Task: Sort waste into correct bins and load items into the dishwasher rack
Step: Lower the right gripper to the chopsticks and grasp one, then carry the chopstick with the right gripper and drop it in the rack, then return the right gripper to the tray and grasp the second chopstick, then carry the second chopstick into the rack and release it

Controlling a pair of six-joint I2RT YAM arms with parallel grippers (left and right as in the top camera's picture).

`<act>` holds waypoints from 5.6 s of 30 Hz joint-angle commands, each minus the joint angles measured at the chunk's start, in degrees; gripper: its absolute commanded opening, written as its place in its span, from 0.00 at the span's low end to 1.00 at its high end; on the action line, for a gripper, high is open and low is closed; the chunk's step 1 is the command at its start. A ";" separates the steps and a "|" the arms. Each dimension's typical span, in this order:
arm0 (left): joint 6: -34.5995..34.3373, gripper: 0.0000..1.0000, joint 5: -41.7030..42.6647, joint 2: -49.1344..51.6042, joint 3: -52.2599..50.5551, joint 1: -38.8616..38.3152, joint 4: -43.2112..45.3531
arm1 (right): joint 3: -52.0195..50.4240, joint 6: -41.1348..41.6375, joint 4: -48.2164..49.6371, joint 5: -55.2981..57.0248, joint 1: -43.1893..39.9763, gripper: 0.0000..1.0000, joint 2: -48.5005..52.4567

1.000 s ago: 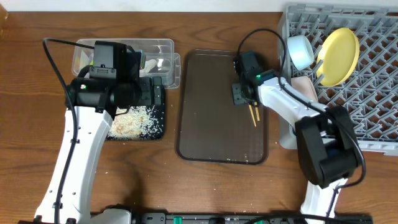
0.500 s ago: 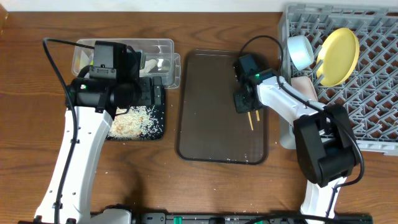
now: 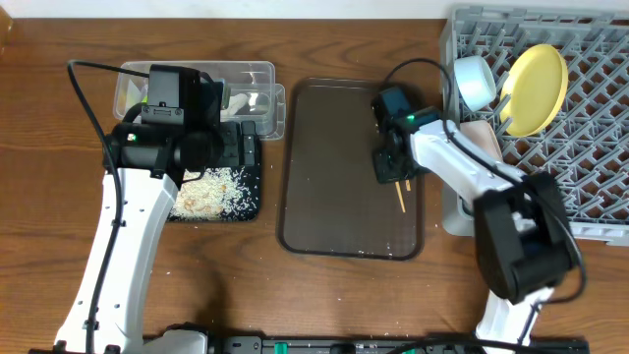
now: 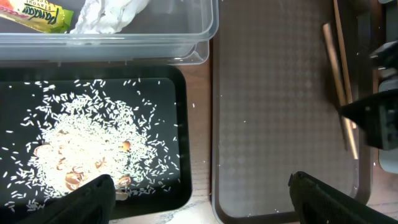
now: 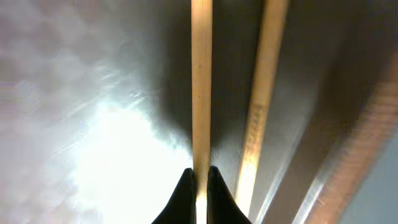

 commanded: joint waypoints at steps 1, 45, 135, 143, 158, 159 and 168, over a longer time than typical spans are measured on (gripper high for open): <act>0.11 0.91 -0.37 0.35 0.72 -0.02 0.00 | 2.84 -0.28 -0.15 0.70 0.44 0.01 -9.55; 0.11 0.91 -0.39 0.35 0.72 -0.02 0.00 | 2.14 -12.37 -9.66 17.49 -27.71 0.10 -12.50; 0.11 0.91 -0.37 0.35 0.72 -0.02 -0.02 | 5.03 -1.07 -7.17 0.20 -3.78 0.22 8.37; 0.11 0.91 -0.37 0.35 0.72 -0.02 -0.02 | 2.12 -0.87 -5.20 -1.22 -3.78 0.03 8.37; 0.11 0.91 -0.37 0.35 0.72 -0.02 0.00 | 12.26 -3.19 -13.62 -1.16 -4.35 0.01 2.40; 0.11 0.91 -0.39 0.35 0.72 -0.02 -0.02 | 13.00 -3.34 -14.01 -1.16 -4.35 0.01 1.33; 0.11 0.91 -0.37 0.35 0.72 -0.02 0.00 | 13.94 -3.30 -16.15 3.02 -5.31 0.01 -8.15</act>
